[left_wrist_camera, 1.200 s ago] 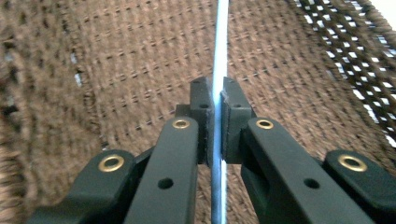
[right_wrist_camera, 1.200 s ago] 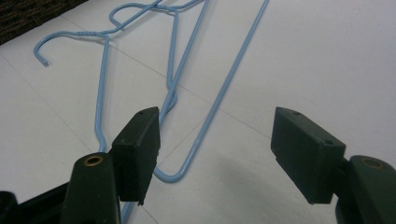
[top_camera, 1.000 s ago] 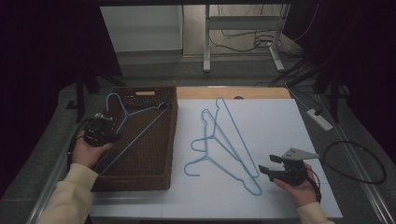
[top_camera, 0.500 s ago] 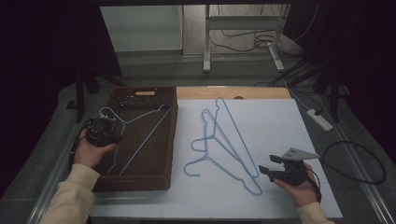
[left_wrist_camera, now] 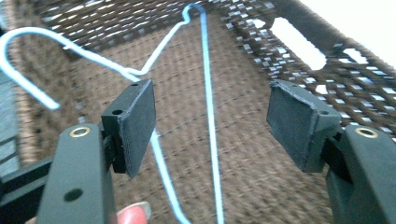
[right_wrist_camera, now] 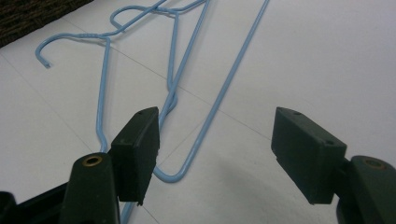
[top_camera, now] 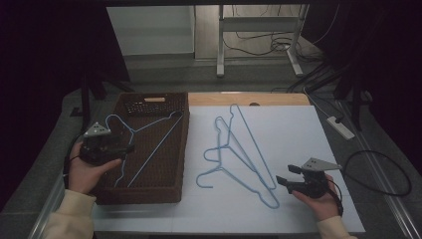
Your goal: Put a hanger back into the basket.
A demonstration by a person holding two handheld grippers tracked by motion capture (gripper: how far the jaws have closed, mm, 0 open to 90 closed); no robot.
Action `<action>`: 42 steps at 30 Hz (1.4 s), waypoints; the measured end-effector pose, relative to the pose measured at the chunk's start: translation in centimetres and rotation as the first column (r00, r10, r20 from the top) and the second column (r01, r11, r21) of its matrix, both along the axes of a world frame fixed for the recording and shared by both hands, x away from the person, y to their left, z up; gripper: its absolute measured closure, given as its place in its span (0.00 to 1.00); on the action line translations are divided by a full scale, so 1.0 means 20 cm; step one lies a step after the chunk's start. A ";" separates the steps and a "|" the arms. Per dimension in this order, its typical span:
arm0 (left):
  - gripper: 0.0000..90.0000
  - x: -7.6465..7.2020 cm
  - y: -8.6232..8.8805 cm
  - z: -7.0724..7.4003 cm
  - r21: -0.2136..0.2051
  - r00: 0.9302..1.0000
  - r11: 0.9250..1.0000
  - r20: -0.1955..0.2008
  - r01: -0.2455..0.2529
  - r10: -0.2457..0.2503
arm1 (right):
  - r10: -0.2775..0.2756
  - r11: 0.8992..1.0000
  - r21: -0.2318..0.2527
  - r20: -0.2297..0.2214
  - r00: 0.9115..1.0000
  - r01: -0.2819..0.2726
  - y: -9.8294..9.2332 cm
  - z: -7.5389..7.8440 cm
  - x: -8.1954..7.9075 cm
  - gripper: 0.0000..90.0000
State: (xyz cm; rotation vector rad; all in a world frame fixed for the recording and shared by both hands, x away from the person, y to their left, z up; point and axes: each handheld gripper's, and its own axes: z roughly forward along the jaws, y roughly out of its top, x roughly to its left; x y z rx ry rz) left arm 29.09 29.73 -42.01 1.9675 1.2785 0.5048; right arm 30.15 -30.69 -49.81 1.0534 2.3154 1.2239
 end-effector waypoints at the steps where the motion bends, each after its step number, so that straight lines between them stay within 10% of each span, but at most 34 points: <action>1: 0.36 -0.01 -0.01 0.00 -0.009 1.000 1.000 0.008 0.007 -0.007 | 0.000 1.000 0.000 0.000 1.000 0.000 0.00 0.00 0.00 0.37; 20: 0.37 -0.17 -0.22 0.00 -0.127 0.983 0.980 0.126 0.150 -0.134 | 0.014 1.000 0.013 0.009 1.000 -0.014 0.01 0.01 0.02 0.37; 42: 0.36 -0.20 -0.35 -0.06 -0.141 0.968 0.962 0.130 0.233 -0.215 | 0.025 1.000 0.002 0.020 0.999 -0.025 0.04 0.02 0.02 0.37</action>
